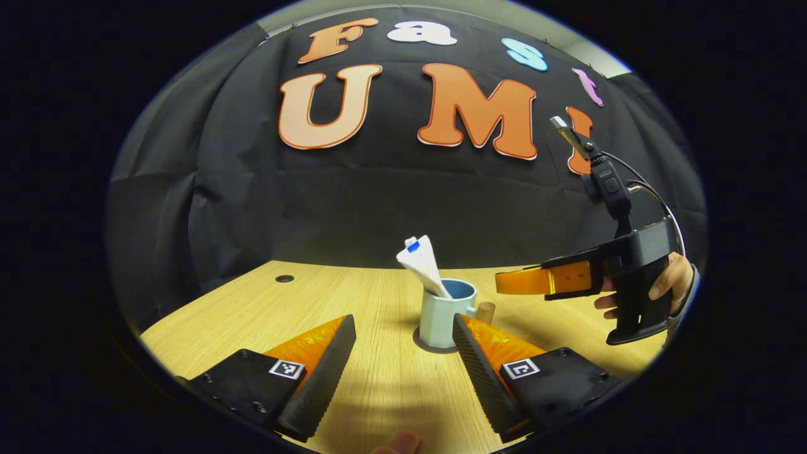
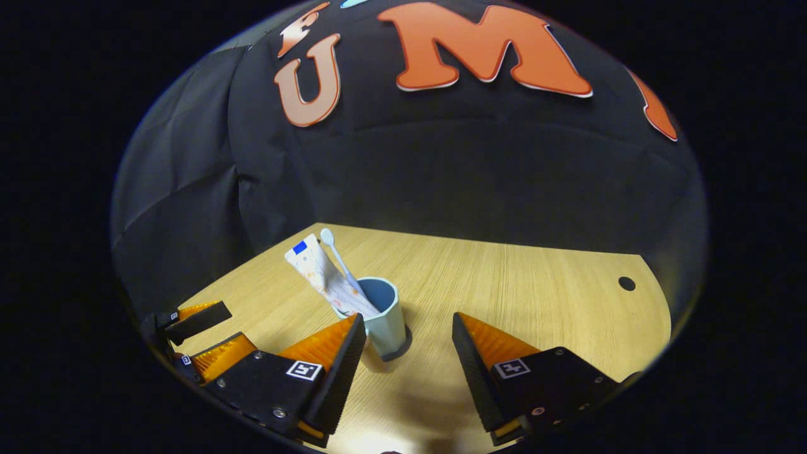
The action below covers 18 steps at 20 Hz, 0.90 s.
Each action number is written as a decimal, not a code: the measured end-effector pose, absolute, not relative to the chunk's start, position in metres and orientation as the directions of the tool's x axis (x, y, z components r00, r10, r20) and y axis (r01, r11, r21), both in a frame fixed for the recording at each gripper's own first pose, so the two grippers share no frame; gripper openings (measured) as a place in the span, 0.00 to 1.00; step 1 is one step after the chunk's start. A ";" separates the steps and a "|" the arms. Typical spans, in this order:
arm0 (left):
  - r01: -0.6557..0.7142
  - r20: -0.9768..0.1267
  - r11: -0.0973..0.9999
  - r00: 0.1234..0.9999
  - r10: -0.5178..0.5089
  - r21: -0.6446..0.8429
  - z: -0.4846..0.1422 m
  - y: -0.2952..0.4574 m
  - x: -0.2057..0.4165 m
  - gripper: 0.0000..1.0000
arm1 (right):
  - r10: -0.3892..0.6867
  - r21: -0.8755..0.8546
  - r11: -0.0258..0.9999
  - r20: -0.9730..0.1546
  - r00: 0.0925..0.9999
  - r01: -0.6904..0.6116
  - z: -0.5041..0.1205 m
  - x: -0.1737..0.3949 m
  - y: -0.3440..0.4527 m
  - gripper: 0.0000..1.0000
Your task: Put the toothbrush and toothpaste on the desktop into the cup, then pick up the cup and place it on the coaster on the desktop.
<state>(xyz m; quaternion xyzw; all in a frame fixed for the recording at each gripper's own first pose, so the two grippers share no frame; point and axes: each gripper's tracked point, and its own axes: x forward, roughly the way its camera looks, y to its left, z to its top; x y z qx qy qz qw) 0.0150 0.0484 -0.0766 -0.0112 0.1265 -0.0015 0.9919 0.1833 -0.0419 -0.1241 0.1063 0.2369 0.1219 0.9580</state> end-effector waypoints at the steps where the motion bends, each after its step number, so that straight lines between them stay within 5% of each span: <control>1: 0.002 -0.237 1.000 0.971 -0.005 -0.014 -0.071 0.045 0.015 0.98 | 0.272 0.258 0.950 -0.407 0.872 -0.175 -0.120 0.180 -0.048 0.84; 7: 0.016 -0.134 1.000 0.991 -0.019 -0.021 -0.040 0.025 0.023 0.98 | 0.125 0.162 0.983 -0.270 0.955 -0.083 -0.104 0.162 -0.099 0.85; 18: 0.047 0.056 0.999 0.997 -0.047 0.010 0.002 -0.009 0.043 0.98 | 0.059 0.224 0.974 -0.093 0.994 -0.037 -0.085 0.140 -0.135 0.85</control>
